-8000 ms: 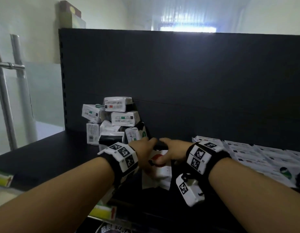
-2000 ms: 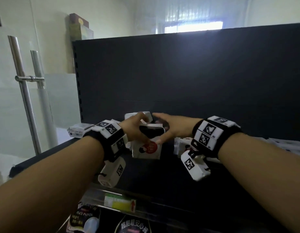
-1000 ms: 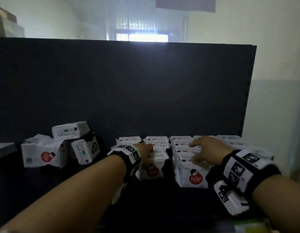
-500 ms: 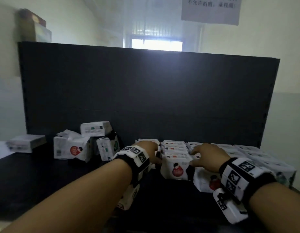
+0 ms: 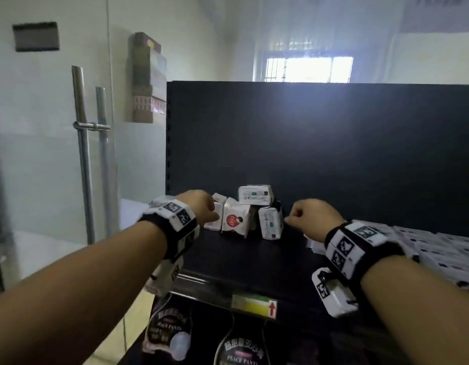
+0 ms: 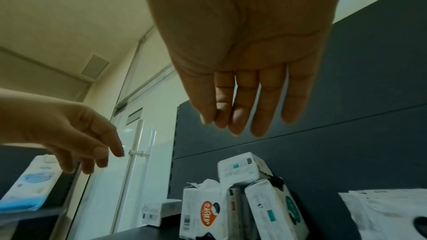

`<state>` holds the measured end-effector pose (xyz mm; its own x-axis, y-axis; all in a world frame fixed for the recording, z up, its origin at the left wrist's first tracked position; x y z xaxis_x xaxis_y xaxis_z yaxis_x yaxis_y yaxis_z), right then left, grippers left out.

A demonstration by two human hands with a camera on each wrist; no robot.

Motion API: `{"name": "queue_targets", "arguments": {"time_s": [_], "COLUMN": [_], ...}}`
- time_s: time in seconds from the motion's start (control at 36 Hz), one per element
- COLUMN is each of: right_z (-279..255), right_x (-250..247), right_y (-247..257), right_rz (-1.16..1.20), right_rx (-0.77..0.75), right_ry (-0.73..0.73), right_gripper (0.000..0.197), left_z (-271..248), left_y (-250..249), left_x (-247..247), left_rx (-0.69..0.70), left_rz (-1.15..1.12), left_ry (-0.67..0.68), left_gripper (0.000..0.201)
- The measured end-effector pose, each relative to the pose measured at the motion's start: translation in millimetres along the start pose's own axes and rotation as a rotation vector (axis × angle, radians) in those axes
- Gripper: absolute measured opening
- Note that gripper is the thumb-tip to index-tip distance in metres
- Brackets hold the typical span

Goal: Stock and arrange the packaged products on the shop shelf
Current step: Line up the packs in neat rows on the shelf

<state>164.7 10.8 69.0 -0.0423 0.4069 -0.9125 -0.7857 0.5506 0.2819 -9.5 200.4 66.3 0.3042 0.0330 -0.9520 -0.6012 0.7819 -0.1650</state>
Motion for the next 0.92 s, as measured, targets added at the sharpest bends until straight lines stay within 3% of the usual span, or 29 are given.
{"name": "queue_targets", "arguments": {"time_s": [0.19,0.47,0.67,0.92], "right_z": [3,11,52,137], "right_x": [10,19,43,79], "right_y": [23,55,97,170], "right_rz": [-0.063,-0.183,-0.153,-0.158], "right_rx": [-0.033,-0.066,-0.088,-0.079], "right_ry": [0.012,0.050,0.012,0.033], "right_gripper": [0.021,0.024,0.016,0.008], "left_z": [-38,-41,8,117], "left_y": [72,124,167,232], "left_x": [-21,-40,-41,-14], "left_rx": [-0.192,-0.262,-0.229,-0.216], "left_rz": [-0.005,-0.064,-0.062,-0.091], "left_ry": [-0.068,-0.164,-0.150,-0.056], "left_gripper": [0.030,0.022,0.030,0.028]}}
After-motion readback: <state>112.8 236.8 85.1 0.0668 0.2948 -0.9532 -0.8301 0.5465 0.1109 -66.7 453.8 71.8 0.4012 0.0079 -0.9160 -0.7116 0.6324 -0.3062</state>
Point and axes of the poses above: each hand's wrist, its own z-axis towards the middle knuckle, its own x-axis out of the palm, y = z × x, the point moved 6 cm from there along z, towards the middle knuckle, and after that the axes turned 2 degrees about x, right-handed, at the moved point
